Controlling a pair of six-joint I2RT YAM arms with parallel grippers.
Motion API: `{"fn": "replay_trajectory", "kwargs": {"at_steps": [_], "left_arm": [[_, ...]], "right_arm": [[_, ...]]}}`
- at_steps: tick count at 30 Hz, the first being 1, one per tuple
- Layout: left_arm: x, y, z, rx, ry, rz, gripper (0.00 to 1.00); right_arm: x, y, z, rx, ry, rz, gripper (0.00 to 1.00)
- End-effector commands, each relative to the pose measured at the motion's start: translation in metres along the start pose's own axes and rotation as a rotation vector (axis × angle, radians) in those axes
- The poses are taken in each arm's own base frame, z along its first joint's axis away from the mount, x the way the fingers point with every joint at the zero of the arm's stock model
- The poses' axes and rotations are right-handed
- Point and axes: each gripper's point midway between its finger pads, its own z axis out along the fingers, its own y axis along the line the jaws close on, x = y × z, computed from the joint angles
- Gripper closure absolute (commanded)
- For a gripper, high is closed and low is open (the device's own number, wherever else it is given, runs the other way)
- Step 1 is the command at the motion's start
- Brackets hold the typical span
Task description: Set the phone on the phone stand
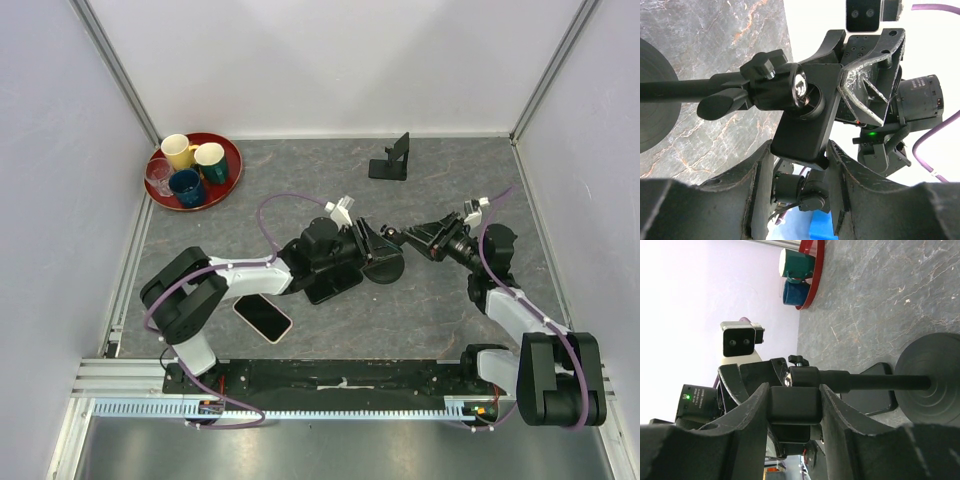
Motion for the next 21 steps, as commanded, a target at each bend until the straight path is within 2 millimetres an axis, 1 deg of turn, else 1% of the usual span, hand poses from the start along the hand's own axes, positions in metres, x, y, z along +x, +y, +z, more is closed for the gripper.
{"fn": "replay_trajectory", "kwargs": {"at_steps": [1,2,6,8,11,12,13,15,16,17,19,20,21], "left_arm": [[-0.013,0.007,-0.016,-0.041,-0.011,0.064,0.98],[-0.014,0.008,-0.017,-0.051,-0.003,0.078,0.98],[-0.014,0.014,-0.019,-0.066,0.039,0.076,0.98],[-0.019,0.019,-0.021,-0.083,0.039,0.081,0.98],[-0.031,0.017,-0.022,-0.091,0.04,0.103,0.98],[-0.034,0.02,-0.023,-0.101,0.049,0.102,0.98],[-0.037,0.016,-0.021,-0.093,0.053,0.114,0.98],[-0.039,0.018,-0.019,-0.095,0.067,0.114,0.98],[-0.043,0.013,-0.017,-0.084,0.067,0.12,0.98],[-0.043,0.017,-0.014,-0.088,0.076,0.116,0.98],[-0.048,0.016,-0.012,-0.083,0.074,0.114,0.98],[-0.05,0.02,-0.01,-0.089,0.073,0.11,0.98],[-0.053,0.02,-0.01,-0.088,0.071,0.109,0.98]], "right_arm": [[0.025,-0.043,-0.007,0.101,0.022,0.133,1.0],[0.029,-0.048,-0.009,0.108,0.019,0.153,1.0],[0.032,-0.049,-0.013,0.106,0.005,0.166,1.0],[0.032,-0.046,-0.015,0.104,-0.006,0.147,1.0],[0.032,-0.045,-0.018,0.114,-0.016,0.14,1.0],[0.032,-0.044,-0.019,0.113,-0.022,0.14,1.0],[0.032,-0.044,-0.02,0.113,-0.032,0.135,1.0],[0.031,-0.048,-0.022,0.132,-0.053,0.13,1.0],[0.03,-0.049,-0.022,0.136,-0.058,0.131,1.0],[0.031,-0.05,-0.021,0.138,-0.058,0.137,1.0],[0.036,-0.045,-0.016,0.122,-0.038,0.134,1.0],[0.041,-0.043,-0.013,0.12,-0.025,0.129,1.0],[0.041,-0.042,-0.012,0.12,-0.027,0.127,1.0]]}}
